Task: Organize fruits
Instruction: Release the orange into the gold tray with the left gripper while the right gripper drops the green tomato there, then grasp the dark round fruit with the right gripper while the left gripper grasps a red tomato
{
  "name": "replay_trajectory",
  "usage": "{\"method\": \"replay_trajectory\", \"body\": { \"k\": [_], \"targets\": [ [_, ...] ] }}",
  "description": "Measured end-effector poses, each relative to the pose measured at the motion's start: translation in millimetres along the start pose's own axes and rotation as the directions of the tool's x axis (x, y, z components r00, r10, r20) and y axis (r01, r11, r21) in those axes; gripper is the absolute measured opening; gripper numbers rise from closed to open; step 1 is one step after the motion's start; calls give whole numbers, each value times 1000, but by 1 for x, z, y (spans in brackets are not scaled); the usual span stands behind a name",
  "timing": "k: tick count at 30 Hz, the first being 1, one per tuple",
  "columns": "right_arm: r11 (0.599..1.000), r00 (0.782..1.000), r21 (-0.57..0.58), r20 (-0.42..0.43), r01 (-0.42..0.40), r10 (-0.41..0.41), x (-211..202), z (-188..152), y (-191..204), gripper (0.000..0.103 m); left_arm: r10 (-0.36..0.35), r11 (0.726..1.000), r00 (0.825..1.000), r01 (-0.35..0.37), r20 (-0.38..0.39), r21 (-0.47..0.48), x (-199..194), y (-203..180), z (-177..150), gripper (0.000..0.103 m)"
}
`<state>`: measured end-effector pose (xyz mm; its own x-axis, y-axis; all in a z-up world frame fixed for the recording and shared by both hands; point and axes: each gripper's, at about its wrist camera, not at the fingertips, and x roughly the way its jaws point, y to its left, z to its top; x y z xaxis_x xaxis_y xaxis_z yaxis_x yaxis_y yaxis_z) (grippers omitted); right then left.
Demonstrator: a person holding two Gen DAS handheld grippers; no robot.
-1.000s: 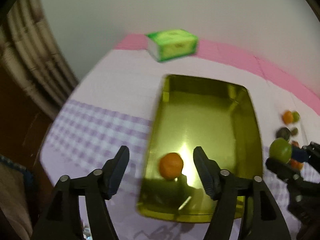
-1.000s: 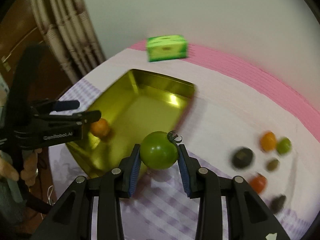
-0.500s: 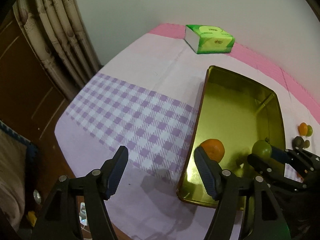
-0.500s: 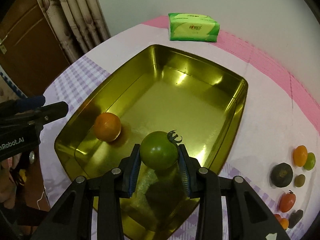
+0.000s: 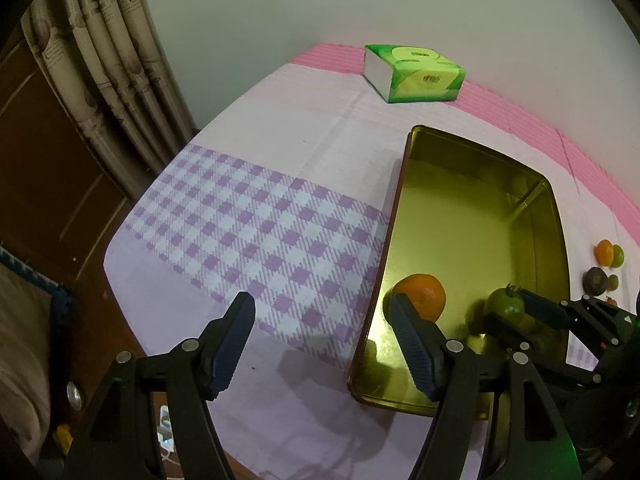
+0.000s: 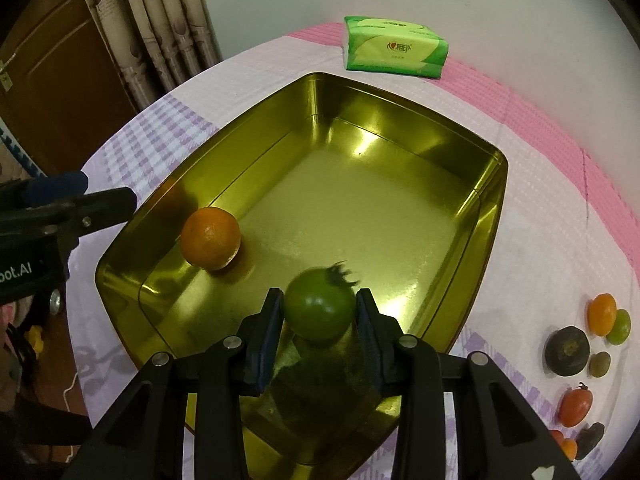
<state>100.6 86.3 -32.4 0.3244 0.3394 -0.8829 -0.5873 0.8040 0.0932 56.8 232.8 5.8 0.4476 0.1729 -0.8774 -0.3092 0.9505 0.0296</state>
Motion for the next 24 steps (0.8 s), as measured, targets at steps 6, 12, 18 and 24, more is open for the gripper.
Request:
{"method": "replay_trajectory", "body": {
  "k": [6,12,18,24],
  "targets": [
    [1000,1000,7,9,-12,12,-4,-1,1,39,-1,1000,1000,1,-2,14,0,-3,0,71],
    [999,996,18,76,-52,50,-31,-6,-1,42,5,999,1000,-5,0,40,0,-9,-1,71],
    [994,987,86,153,-71,57,-70,-29,-28,44,10,999,1000,-10,4,52,-1,-12,-3,71],
    [969,984,239,151,58,-97,-108,-91,-100,46,14,998,1000,-14,3,54,-1,-13,-3,72]
  ]
}}
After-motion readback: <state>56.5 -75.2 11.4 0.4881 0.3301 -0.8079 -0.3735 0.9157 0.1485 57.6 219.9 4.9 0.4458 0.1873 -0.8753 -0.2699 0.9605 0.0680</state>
